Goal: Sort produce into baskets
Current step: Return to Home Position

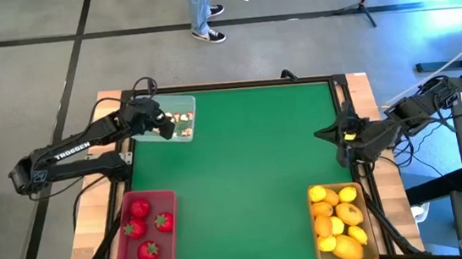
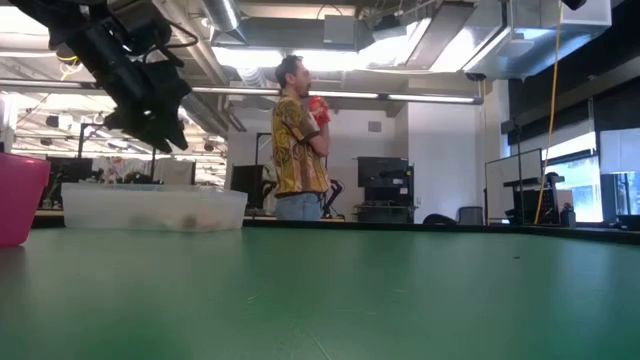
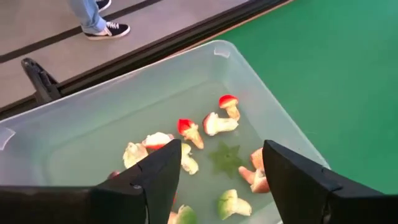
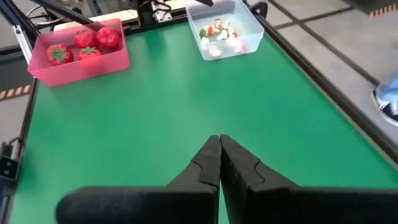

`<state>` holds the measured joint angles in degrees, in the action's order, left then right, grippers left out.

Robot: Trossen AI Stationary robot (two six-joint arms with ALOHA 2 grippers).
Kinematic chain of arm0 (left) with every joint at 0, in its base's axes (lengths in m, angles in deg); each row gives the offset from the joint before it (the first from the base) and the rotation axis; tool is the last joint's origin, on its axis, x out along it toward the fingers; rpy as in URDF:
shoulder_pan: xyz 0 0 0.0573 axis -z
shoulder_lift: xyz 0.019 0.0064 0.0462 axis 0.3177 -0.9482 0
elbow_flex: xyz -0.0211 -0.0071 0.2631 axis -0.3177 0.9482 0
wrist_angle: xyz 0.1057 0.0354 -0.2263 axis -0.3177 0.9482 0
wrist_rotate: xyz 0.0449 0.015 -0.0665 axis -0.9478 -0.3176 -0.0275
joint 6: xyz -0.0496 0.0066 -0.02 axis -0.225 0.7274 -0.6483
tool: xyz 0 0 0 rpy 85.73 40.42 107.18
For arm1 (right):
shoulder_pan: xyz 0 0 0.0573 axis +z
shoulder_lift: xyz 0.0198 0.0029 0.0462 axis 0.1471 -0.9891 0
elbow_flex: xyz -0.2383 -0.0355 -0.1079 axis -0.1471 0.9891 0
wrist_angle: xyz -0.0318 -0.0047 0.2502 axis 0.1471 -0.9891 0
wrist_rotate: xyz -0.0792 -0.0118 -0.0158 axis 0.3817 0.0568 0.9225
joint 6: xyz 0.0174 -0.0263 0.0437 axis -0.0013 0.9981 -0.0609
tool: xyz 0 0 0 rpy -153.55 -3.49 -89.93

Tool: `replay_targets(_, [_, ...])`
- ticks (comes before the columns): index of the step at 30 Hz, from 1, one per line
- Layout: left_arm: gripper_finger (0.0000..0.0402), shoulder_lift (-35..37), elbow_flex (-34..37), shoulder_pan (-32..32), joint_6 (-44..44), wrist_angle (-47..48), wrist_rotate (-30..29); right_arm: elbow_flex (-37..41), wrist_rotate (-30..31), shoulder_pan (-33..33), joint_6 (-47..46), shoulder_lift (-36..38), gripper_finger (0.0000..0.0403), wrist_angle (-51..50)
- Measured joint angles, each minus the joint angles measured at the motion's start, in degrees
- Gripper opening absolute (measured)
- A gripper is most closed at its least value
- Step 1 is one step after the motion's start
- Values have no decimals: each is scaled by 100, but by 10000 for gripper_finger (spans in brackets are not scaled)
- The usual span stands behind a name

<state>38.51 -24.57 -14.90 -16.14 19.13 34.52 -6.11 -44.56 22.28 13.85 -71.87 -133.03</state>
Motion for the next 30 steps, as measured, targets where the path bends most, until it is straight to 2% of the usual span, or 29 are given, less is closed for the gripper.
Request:
replay_targets(4, [221, 26, -44, 17, -170, -43, 16, -231, 20, -2, 383, 165, 5, -200])
replay_targets(8, [221, 82, -135, 17, -539, 49, 152, -560, 176, -2, 365, 359, 5, -89])
replay_targets(11, [221, 180, -170, 31, -736, 77, 589, -686, 103, 0, 638, 649, 5, 133])
replay_targets(14, [221, 437, -173, 209, -156, -286, 1417, -638, -494, 0, 1102, 1060, 5, 619])
replay_targets(18, [221, 1046, -183, 511, 14, -1296, 2522, -156, -1679, 0, 1866, 1733, 5, 1720])
replay_targets(21, [221, 1640, -188, 733, 73, -1978, 3069, 305, -2044, 0, 2077, 2246, 5, 2305])
replay_targets(25, [221, 2518, -188, 1099, 104, -2372, 3284, 902, -2051, 0, 2069, 2778, 5, 2621])
replay_targets(30, [221, 3607, -189, 1506, 89, -2331, 3296, 1697, -2270, 0, 2512, 3318, 5, 3393])
